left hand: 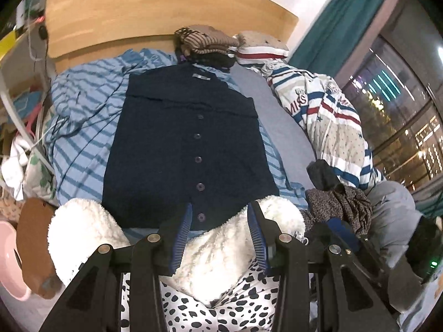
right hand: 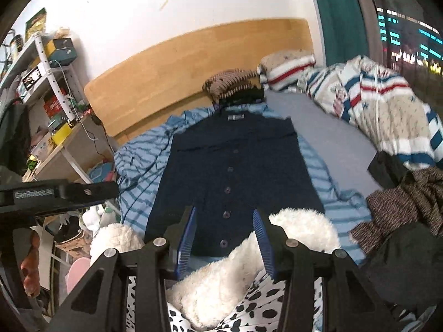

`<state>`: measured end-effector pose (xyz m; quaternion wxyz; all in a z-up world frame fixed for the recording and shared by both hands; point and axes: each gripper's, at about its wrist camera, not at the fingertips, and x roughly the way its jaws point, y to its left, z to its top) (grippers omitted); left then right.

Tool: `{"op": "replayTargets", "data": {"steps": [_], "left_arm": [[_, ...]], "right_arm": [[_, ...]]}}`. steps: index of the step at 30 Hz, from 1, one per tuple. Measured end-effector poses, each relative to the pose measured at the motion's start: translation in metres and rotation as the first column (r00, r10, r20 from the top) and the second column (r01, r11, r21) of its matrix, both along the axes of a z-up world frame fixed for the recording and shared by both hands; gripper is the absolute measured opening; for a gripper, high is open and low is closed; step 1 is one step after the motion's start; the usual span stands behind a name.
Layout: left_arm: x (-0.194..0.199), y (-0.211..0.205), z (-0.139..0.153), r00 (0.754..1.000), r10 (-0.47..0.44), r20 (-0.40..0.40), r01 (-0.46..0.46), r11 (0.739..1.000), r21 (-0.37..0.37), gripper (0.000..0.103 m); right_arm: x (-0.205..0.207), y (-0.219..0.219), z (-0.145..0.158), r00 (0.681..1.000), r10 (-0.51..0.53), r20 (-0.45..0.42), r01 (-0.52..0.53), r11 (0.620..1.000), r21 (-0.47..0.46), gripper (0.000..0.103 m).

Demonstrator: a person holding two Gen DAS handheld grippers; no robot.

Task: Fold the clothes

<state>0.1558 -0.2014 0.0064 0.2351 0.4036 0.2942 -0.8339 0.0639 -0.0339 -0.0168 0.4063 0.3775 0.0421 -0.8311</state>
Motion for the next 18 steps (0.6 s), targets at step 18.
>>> {"op": "replayTargets", "data": {"steps": [18], "left_arm": [[-0.007, 0.024, 0.005, 0.998, -0.061, -0.017, 0.061, 0.998, 0.002, 0.043]], "right_arm": [[0.006, 0.014, 0.013, 0.998, -0.011, -0.069, 0.009, 1.000, -0.029, 0.051]]}}
